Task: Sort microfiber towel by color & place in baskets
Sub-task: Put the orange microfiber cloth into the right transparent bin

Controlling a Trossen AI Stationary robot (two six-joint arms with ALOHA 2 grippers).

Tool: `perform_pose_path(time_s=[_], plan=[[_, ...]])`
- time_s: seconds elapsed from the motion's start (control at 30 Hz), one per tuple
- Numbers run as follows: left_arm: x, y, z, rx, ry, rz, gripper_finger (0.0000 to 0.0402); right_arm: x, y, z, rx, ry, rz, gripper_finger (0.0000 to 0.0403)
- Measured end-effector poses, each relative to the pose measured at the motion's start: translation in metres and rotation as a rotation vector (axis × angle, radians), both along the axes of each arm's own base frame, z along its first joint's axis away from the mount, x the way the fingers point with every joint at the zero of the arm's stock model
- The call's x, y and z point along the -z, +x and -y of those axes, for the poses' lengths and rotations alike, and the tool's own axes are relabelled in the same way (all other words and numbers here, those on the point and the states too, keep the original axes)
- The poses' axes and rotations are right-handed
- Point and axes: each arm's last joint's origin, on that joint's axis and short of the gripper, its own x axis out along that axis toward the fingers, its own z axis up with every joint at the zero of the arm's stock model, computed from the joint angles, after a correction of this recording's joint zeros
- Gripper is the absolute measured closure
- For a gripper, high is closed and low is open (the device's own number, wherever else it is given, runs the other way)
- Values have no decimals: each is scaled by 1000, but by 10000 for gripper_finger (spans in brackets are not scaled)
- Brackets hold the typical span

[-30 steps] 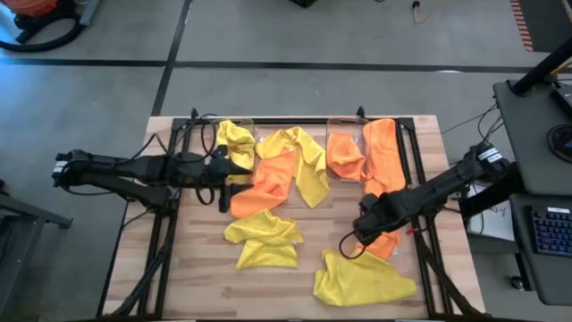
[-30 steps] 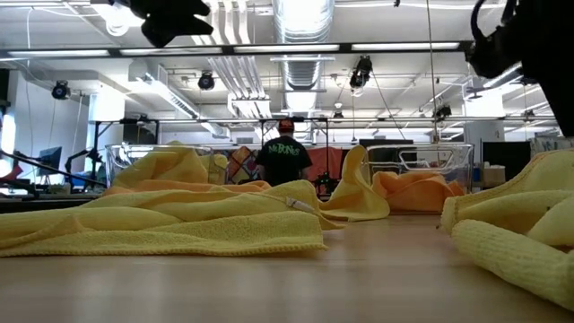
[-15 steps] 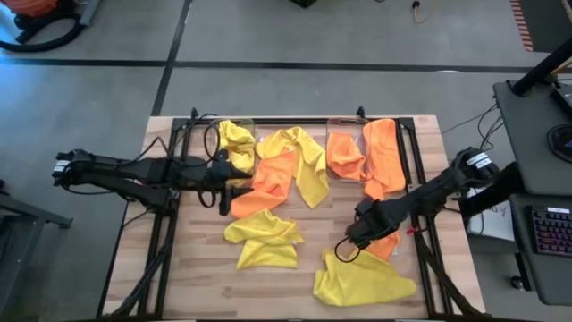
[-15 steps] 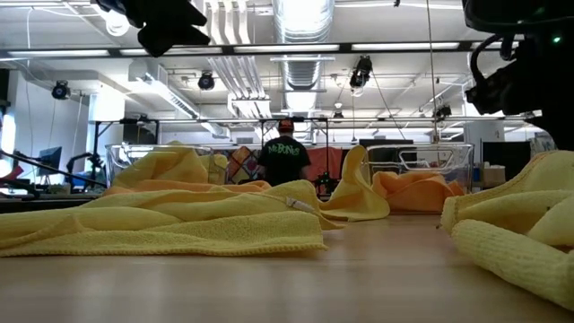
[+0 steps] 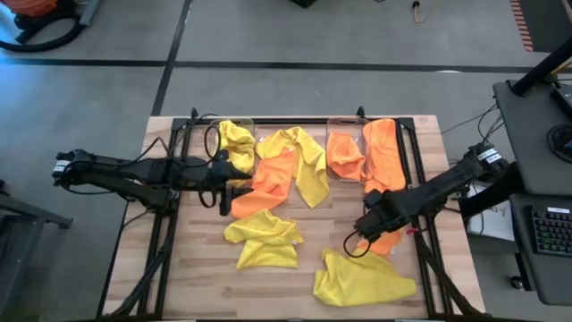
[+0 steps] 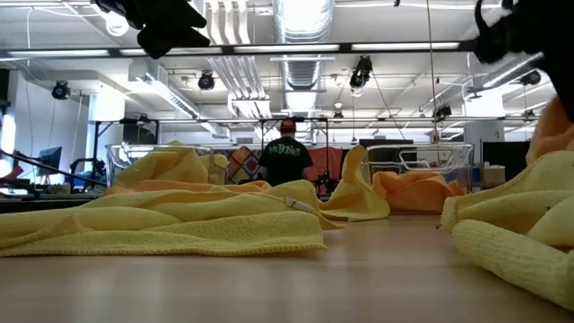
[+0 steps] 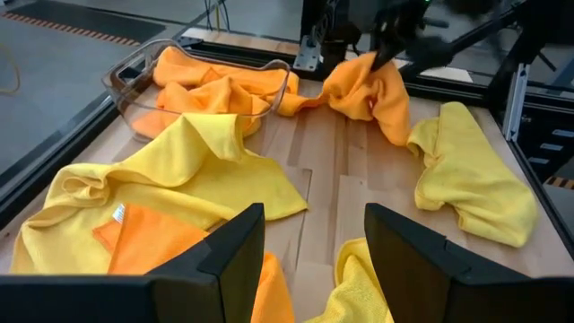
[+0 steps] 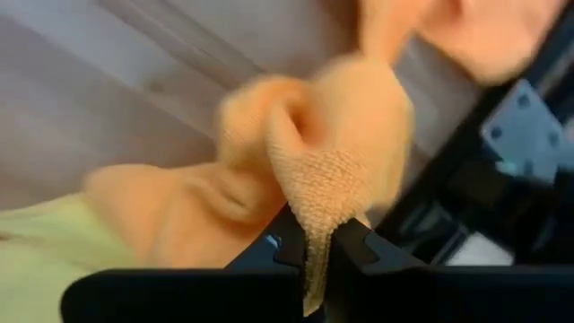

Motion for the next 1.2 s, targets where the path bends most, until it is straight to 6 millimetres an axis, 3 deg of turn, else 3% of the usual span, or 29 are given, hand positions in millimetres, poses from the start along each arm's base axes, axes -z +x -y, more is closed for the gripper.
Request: perform_pose_path(time_s=[0.23, 0.43, 0.6, 0.83, 1.2], plan=[[0, 0, 0, 1, 3, -1, 224, -70, 6, 6, -138, -140, 350, 394], [0, 0, 0, 8, 19, -3, 224, -126, 8, 14, -283, -427, 579, 394], [0, 0, 0, 9, 21, -3, 224, -155, 7, 24, -331, -727, 639, 394], [0, 0, 0, 10, 24, -3, 224, -166, 12, 52, -269, -1030, 544, 394], [0, 0, 0, 10, 24, -3, 224, -145, 19, 102, -142, -1098, 310, 394]])
